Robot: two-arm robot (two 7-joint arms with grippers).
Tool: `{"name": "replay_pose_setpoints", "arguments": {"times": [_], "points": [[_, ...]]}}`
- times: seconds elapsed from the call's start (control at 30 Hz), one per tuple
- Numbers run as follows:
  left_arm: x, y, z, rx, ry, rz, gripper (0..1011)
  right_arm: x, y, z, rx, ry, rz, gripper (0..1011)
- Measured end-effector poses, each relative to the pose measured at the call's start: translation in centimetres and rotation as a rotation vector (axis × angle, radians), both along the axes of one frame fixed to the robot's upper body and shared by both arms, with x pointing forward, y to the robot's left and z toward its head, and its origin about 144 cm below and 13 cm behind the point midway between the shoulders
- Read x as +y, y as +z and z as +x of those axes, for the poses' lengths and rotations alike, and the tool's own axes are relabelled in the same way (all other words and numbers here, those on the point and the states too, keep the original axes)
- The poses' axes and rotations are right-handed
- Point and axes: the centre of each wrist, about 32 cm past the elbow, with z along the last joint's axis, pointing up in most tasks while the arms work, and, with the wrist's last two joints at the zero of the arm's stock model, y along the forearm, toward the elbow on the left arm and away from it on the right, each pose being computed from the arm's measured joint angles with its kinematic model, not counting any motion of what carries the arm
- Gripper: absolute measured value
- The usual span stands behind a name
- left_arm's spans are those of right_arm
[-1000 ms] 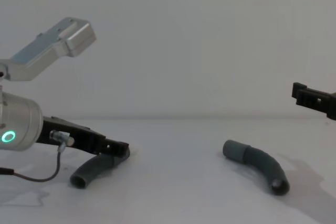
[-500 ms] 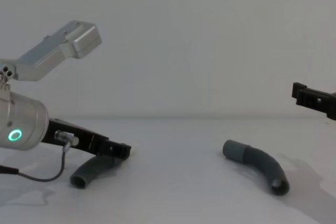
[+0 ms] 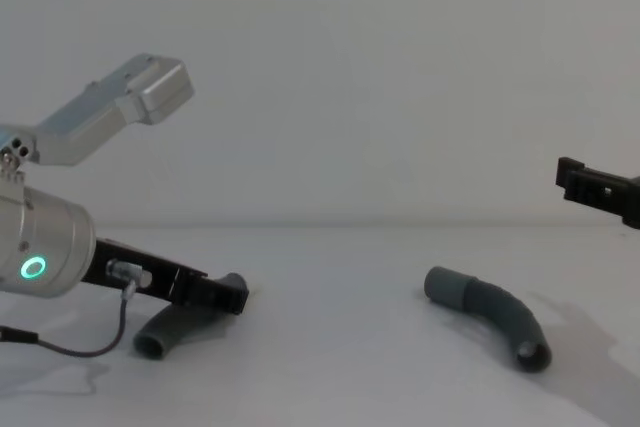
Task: Use both hands to pick up one end of the pipe from the table, align the ends, and insert them.
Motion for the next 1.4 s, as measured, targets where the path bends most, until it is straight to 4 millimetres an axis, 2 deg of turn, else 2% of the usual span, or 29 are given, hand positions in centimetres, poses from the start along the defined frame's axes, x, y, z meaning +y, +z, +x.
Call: {"name": "replay_pose_setpoints", "arguments": {"times": [0.57, 0.93, 1.07, 1.13, 1.17, 1.3, 1.4], "points": [[-0.02, -0.52, 0.41, 0.008, 0.014, 0.002, 981, 0.0, 0.0, 0.0, 0.0, 0.0, 0.0, 1002], [-0.02, -0.62, 0.55, 0.006, 0.019, 0.004, 719, 0.0, 0.0, 0.0, 0.0, 0.0, 0.0, 1002], [-0.02, -0.65, 0.57, 0.006, 0.02, 0.004, 559, 0.0, 0.0, 0.0, 0.0, 0.0, 0.0, 1002], [-0.01, -0.66, 0.59, 0.006, 0.021, 0.004, 525, 0.0, 0.0, 0.0, 0.0, 0.0, 0.0, 1002], [-0.01, -0.66, 0.59, 0.006, 0.021, 0.005, 468, 0.0, 0.0, 0.0, 0.0, 0.0, 0.0, 1002], [-0.02, -0.67, 0.6, 0.005, 0.021, 0.005, 359, 0.0, 0.0, 0.0, 0.0, 0.0, 0.0, 1002], [-0.02, -0.67, 0.62, 0.005, 0.022, 0.005, 356, 0.0, 0.0, 0.0, 0.0, 0.0, 0.0, 1002]]}}
